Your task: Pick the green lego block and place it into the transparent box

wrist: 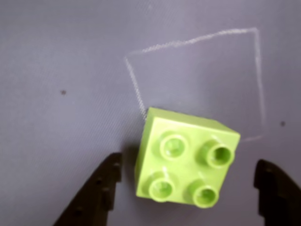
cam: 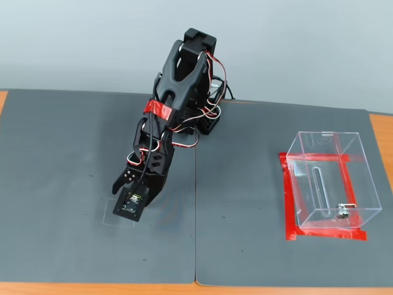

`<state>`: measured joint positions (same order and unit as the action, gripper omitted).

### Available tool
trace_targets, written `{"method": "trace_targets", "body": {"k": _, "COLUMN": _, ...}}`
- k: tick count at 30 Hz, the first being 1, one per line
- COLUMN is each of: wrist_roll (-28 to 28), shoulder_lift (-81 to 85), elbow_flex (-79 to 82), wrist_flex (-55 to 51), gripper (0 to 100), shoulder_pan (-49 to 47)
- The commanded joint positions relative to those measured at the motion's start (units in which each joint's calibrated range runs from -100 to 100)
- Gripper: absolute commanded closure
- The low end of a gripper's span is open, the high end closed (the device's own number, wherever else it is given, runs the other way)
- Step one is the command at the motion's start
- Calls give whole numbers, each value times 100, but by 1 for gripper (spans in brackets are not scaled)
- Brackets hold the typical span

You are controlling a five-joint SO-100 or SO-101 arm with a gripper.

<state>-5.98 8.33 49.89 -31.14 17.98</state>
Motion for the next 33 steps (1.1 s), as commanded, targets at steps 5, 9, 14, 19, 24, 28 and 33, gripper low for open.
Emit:
{"method": "trace_targets", "body": {"k": 5, "wrist_roll": -24, "shoulder_lift": 28, "elbow_flex": -235, "wrist_flex": 75, "gripper": 69, "shoulder_pan": 48}}
{"method": "trace_targets", "body": {"k": 9, "wrist_roll": -123, "shoulder_lift": 28, "elbow_flex": -226, "wrist_flex": 67, "gripper": 69, "shoulder_pan": 56}}
{"method": "trace_targets", "body": {"k": 14, "wrist_roll": -134, "shoulder_lift": 28, "elbow_flex": -226, "wrist_flex": 67, "gripper": 80, "shoulder_pan": 115}}
{"method": "trace_targets", "body": {"k": 19, "wrist_roll": -217, "shoulder_lift": 28, "elbow_flex": -208, "wrist_flex": 67, "gripper": 88, "shoulder_pan": 123}}
{"method": "trace_targets", "body": {"k": 24, "wrist_roll": -274, "shoulder_lift": 36, "elbow_flex": -190, "wrist_flex": 67, "gripper": 90, "shoulder_pan": 115}}
{"method": "trace_targets", "body": {"k": 28, "wrist_roll": -285, "shoulder_lift": 130, "elbow_flex": -163, "wrist_flex": 67, "gripper": 90, "shoulder_pan": 78}}
{"method": "trace_targets", "body": {"k": 33, "wrist_roll": -285, "shoulder_lift": 316, "elbow_flex": -344, "wrist_flex": -11, "gripper": 90, "shoulder_pan": 3}}
